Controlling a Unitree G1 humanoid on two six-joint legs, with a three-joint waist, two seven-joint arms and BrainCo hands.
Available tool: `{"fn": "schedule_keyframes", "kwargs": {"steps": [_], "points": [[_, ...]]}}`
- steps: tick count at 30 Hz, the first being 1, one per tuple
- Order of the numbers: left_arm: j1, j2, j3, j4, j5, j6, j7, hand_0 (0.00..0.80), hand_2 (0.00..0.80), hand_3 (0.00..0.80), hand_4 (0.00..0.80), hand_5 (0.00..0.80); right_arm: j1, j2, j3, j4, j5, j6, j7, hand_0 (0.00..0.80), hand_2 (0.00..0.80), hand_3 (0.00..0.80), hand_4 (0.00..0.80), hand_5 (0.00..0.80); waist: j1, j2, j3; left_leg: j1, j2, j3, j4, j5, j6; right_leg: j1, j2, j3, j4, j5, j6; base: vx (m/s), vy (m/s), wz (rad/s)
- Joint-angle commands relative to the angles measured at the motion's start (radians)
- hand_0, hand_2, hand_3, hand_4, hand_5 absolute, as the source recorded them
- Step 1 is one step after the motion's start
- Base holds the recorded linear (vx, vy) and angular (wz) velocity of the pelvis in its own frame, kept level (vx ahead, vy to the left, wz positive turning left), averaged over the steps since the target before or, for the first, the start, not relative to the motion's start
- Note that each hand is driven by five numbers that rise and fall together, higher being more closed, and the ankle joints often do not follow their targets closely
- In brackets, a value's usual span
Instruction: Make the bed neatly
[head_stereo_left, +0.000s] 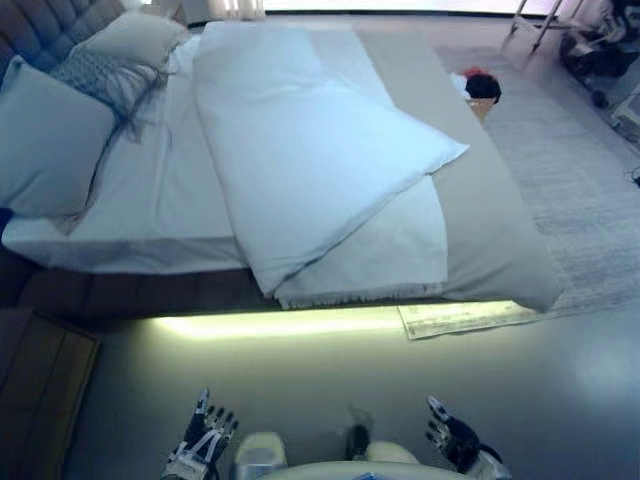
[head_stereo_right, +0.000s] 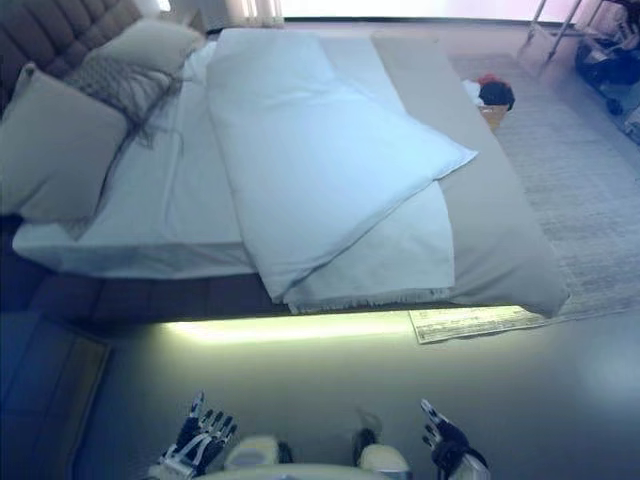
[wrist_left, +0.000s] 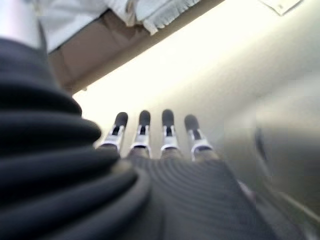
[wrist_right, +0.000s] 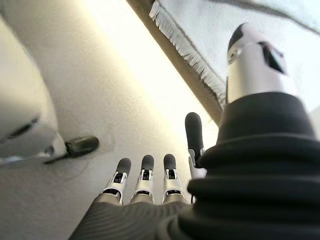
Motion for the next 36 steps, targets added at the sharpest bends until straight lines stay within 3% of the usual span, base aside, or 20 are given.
{"fn": "schedule_keyframes", "kwargs": {"steps": [1, 3, 5, 7, 9, 13, 15, 20, 23, 28, 31, 32, 34, 36], "points": [[-0.012, -0.007, -0.010, -0.008, 0.002, 0.002, -0.009, 0.000, 0.000, 0.000, 0.000, 0.000, -0.035, -0.020, 0.013, 0.008, -0.031, -0.015, 0.006, 0.000, 0.000, 0.000, 0.000, 0.000, 0.019, 0.029, 0.026, -0.011, -0.015, 0.070, -0.388, 0.170, 0.088, 0.104, 0.090, 0.018, 0.028, -0.067, 0.040, 0.490, 0.175, -0.29], [0.007, -0.005, -0.021, -0.003, -0.029, 0.002, 0.014, 0.000, 0.000, 0.000, 0.000, 0.000, -0.036, -0.023, 0.024, 0.000, -0.029, -0.006, 0.011, 0.000, 0.000, 0.000, 0.000, 0.000, 0.044, 0.045, 0.023, -0.030, -0.023, 0.026, -0.591, 0.232, 0.074, 0.150, 0.110, 0.059, 0.023, -0.091, 0.045, 0.482, 0.160, -0.37], [0.018, -0.010, -0.013, -0.001, -0.034, 0.000, 0.018, 0.000, 0.000, 0.000, 0.000, 0.000, -0.029, -0.026, 0.025, -0.008, -0.013, -0.001, 0.014, 0.000, 0.000, 0.000, 0.000, 0.000, 0.059, 0.046, 0.018, -0.040, -0.028, 0.004, -0.622, 0.243, 0.068, 0.180, 0.110, 0.082, 0.031, -0.121, 0.045, 0.409, 0.166, -0.42], [0.019, -0.011, 0.000, 0.005, -0.039, -0.006, 0.004, 0.000, 0.000, 0.000, 0.000, 0.000, -0.024, -0.027, 0.016, -0.007, -0.017, 0.001, 0.024, 0.000, 0.000, 0.000, 0.000, 0.000, 0.061, 0.045, 0.013, -0.025, -0.029, 0.028, -0.604, 0.219, 0.075, 0.193, 0.090, 0.078, 0.048, -0.145, 0.054, 0.314, 0.179, -0.40], [0.018, -0.006, 0.018, 0.007, -0.058, -0.023, -0.003, 0.000, 0.000, 0.000, 0.000, 0.000, -0.024, -0.017, 0.006, 0.018, -0.046, 0.004, 0.018, 0.000, 0.000, 0.000, 0.000, 0.000, 0.065, 0.044, -0.016, 0.010, -0.022, 0.054, -0.579, 0.170, 0.103, 0.218, 0.025, 0.050, 0.104, -0.189, 0.094, 0.331, 0.207, -0.75], [-0.001, 0.019, 0.027, 0.010, -0.020, -0.025, -0.030, 0.000, 0.000, 0.000, 0.000, 0.000, -0.002, 0.006, -0.017, 0.039, -0.050, 0.004, 0.027, 0.000, 0.000, 0.000, 0.000, 0.000, 0.067, 0.020, -0.063, 0.021, -0.041, 0.057, -0.487, 0.098, 0.148, 0.237, -0.030, 0.025, 0.190, -0.215, 0.124, 0.348, 0.166, -0.53], [-0.017, 0.033, 0.014, 0.000, 0.013, -0.014, -0.038, 0.000, 0.000, 0.000, 0.000, 0.000, -0.002, 0.022, -0.014, 0.026, -0.026, -0.003, 0.035, 0.000, 0.000, 0.000, 0.000, 0.000, 0.065, 0.004, -0.087, 0.016, -0.063, 0.040, -0.427, 0.058, 0.179, 0.212, -0.047, 0.025, 0.269, -0.173, 0.137, 0.332, 0.128, 0.13], [-0.053, 0.055, 0.002, -0.009, 0.032, 0.002, -0.018, 0.000, 0.000, 0.000, 0.000, 0.000, -0.028, 0.030, -0.021, 0.008, 0.012, 0.004, 0.049, 0.000, 0.000, 0.000, 0.000, 0.000, 0.063, -0.013, -0.130, 0.000, -0.091, 0.049, -0.360, 0.001, 0.223, 0.200, -0.088, 0.034, 0.310, -0.106, 0.155, 0.299, 0.100, 0.19], [-0.051, 0.051, -0.005, -0.001, 0.043, 0.007, -0.014, 0.000, 0.000, 0.000, 0.000, 0.000, -0.030, 0.030, -0.028, 0.012, 0.003, 0.008, 0.022, 0.000, 0.000, 0.000, 0.000, 0.000, 0.057, -0.013, -0.156, 0.005, -0.111, 0.057, -0.364, -0.014, 0.247, 0.194, -0.092, 0.054, 0.331, -0.070, 0.159, 0.296, 0.106, 0.07], [-0.025, 0.056, -0.012, 0.019, 0.081, 0.010, 0.003, 0.000, 0.000, 0.000, 0.000, 0.000, -0.004, 0.026, -0.049, 0.010, 0.002, 0.016, -0.013, 0.000, 0.000, 0.000, 0.000, 0.000, 0.021, 0.001, -0.173, 0.068, -0.150, 0.031, -0.401, -0.043, 0.285, 0.026, -0.085, 0.104, 0.546, 0.058, 0.166, 0.298, 0.077, 0.04], [-0.018, 0.065, -0.002, 0.021, 0.088, 0.023, 0.012, 0.000, 0.000, 0.000, 0.000, 0.000, 0.012, 0.015, -0.054, 0.018, 0.009, 0.025, -0.015, 0.000, 0.000, 0.000, 0.000, 0.000, -0.030, 0.027, -0.141, 0.182, -0.129, 0.023, -0.441, -0.058, 0.264, -0.170, -0.095, 0.067, 0.451, 0.056, 0.141, 0.309, -0.061, 0.08], [-0.019, 0.069, -0.006, 0.017, 0.078, 0.022, 0.005, 0.000, 0.000, 0.000, 0.000, 0.000, 0.020, 0.008, -0.056, 0.021, 0.008, 0.030, -0.014, 0.000, 0.000, 0.000, 0.000, 0.000, -0.049, 0.022, -0.124, 0.215, -0.133, 0.008, -0.447, -0.083, 0.256, -0.243, -0.109, 0.055, 0.322, 0.069, 0.141, 0.300, -0.184, -0.12], [-0.032, 0.074, -0.018, 0.007, 0.049, 0.020, -0.008, 0.000, 0.000, 0.000, 0.000, 0.000, 0.018, 0.001, -0.065, 0.029, -0.005, 0.036, -0.004, 0.000, 0.000, 0.000, 0.000, 0.000, -0.079, 0.014, -0.092, 0.252, -0.140, -0.010, -0.435, -0.144, 0.239, -0.315, -0.134, 0.032, 0.137, 0.136, 0.165, 0.309, -0.243, 0.05], [-0.042, 0.069, -0.029, -0.017, 0.025, 0.012, -0.001, 0.000, 0.000, 0.000, 0.000, 0.000, 0.009, -0.004, -0.071, 0.031, -0.027, 0.047, -0.007, 0.000, 0.000, 0.000, 0.000, 0.000, -0.101, 0.016, -0.069, 0.266, -0.122, -0.010, -0.404, -0.193, 0.235, -0.340, -0.126, 0.054, 0.105, 0.134, 0.170, 0.237, -0.206, 0.29]]}}
